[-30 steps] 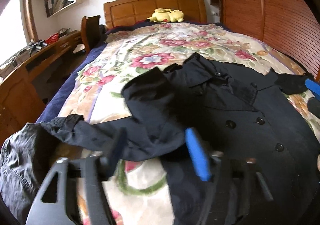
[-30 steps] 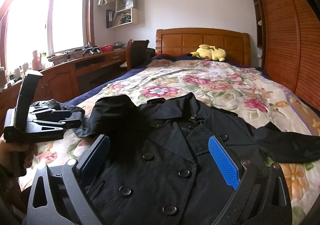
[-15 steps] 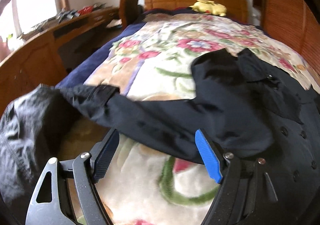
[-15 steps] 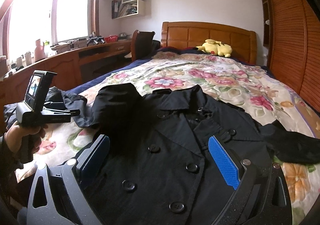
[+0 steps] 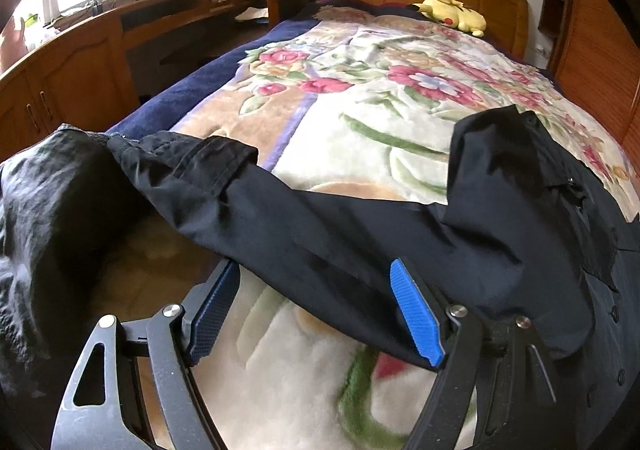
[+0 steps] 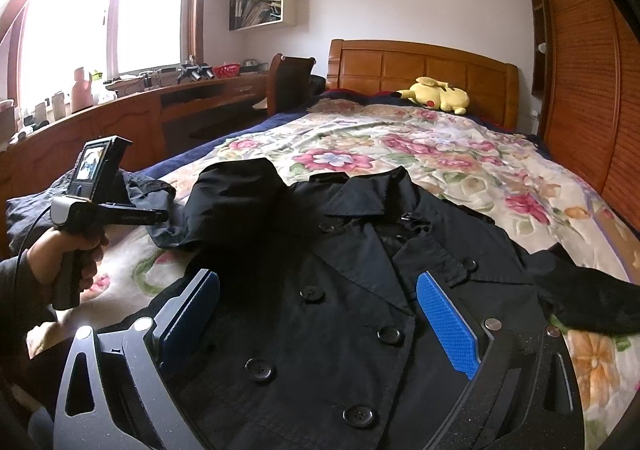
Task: Fold large clothes
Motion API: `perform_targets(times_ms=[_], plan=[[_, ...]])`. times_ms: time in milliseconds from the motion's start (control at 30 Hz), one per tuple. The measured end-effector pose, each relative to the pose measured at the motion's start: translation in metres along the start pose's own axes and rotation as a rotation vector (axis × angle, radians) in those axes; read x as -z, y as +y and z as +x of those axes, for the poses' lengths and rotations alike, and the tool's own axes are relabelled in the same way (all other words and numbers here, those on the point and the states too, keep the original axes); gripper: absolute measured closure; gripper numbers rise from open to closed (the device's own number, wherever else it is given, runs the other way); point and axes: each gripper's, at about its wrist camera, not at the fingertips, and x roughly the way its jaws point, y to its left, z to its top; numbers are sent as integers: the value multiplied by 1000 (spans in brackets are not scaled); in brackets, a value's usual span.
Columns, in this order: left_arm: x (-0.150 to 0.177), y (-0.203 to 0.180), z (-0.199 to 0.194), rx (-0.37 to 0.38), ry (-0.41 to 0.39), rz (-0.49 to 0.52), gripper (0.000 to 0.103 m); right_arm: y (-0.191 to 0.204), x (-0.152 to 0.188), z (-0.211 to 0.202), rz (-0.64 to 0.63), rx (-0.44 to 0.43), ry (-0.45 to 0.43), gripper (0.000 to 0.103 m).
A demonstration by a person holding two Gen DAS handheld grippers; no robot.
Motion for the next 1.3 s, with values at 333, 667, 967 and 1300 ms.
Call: perform_targets(times_ms=[333, 667, 967, 1300], plan=[[-8, -33, -25, 57, -10, 105, 99, -3, -2, -1, 5, -3, -5, 4], [-24, -102, -107, 164, -178, 228, 99, -13, 0, -15, 12, 21, -27, 4], [-17, -168, -143, 256, -236, 339, 99, -28, 7, -28, 33, 66, -27, 4], [15, -189, -145, 265, -181, 384, 98, -25, 6, -37, 45, 81, -30, 4]])
